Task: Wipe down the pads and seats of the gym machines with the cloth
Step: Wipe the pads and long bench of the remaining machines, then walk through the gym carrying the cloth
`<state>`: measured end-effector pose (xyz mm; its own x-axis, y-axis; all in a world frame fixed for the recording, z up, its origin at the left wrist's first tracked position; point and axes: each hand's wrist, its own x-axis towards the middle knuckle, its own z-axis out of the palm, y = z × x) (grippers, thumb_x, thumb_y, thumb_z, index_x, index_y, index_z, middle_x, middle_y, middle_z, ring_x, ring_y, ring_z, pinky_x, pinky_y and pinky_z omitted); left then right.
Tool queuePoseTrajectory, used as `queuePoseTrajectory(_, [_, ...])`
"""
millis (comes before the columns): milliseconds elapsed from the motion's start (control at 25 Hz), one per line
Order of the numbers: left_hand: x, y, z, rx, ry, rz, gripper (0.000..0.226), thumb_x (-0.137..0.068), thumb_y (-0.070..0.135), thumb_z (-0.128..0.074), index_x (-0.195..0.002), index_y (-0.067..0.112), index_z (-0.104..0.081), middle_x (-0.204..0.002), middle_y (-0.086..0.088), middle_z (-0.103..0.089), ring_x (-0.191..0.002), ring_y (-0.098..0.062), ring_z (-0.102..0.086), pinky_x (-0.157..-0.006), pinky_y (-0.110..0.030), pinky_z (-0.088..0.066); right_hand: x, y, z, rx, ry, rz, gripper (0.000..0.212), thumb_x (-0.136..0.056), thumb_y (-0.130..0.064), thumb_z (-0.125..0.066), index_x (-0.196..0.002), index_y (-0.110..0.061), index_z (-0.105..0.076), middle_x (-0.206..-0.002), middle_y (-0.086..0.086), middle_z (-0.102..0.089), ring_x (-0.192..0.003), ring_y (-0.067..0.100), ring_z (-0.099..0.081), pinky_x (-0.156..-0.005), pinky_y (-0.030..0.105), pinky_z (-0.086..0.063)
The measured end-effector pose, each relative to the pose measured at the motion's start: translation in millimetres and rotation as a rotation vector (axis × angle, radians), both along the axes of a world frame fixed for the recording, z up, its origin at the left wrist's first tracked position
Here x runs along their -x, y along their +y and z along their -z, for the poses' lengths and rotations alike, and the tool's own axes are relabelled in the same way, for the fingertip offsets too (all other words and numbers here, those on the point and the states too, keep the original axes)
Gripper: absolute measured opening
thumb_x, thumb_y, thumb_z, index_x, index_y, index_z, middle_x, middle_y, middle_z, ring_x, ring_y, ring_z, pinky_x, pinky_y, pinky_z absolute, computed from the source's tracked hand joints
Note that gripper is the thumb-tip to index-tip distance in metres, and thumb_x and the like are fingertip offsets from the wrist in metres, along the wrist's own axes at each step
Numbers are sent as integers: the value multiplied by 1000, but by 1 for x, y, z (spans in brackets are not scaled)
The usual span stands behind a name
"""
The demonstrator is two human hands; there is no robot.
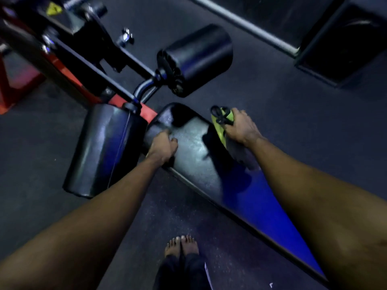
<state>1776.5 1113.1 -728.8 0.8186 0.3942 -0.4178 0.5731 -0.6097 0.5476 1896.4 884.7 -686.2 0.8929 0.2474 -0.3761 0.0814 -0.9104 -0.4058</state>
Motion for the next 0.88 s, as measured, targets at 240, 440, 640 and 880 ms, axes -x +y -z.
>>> queuePoseTrajectory(240, [-10, -1, -184, 41, -117, 192, 34, -98, 24, -57, -129, 14, -63, -124, -12, -68, -119, -28, -61, -96, -28, -43, 11, -14, -170, -48, -47, 29, 50, -90, -54, -65, -127, -22, -57, -129, 15, -62, -119, 37, -60, -93, 41, -48])
queuePoseTrajectory(440, [-17, 13, -337, 5, -294, 204, 33, -96, 27, -58, -126, 18, -66, -124, -5, -70, -117, -20, -64, -95, -26, -45, 16, -13, -324, -150, -126, 31, 45, -90, -60, -64, -122, -28, -64, -122, 5, -70, -115, 29, -64, -84, 33, -46])
queuePoseTrajectory(640, [-11, 34, -468, -33, -449, 188, 34, -98, 29, -58, -130, 20, -64, -130, -2, -67, -124, -18, -60, -100, -27, -43, 15, 1, -452, -207, -260, -16, 42, -90, -60, -64, -114, -26, -66, -115, 1, -71, -105, 22, -64, -78, 28, -39])
queuePoseTrajectory(880, [19, 91, -583, -156, -582, 138, 35, -96, 28, -60, -130, 18, -65, -129, -3, -67, -124, -20, -60, -104, -30, -43, 27, 38, -572, -236, -379, -77, 46, -89, -65, -60, -117, -28, -65, -118, 2, -71, -112, 28, -64, -83, 33, -44])
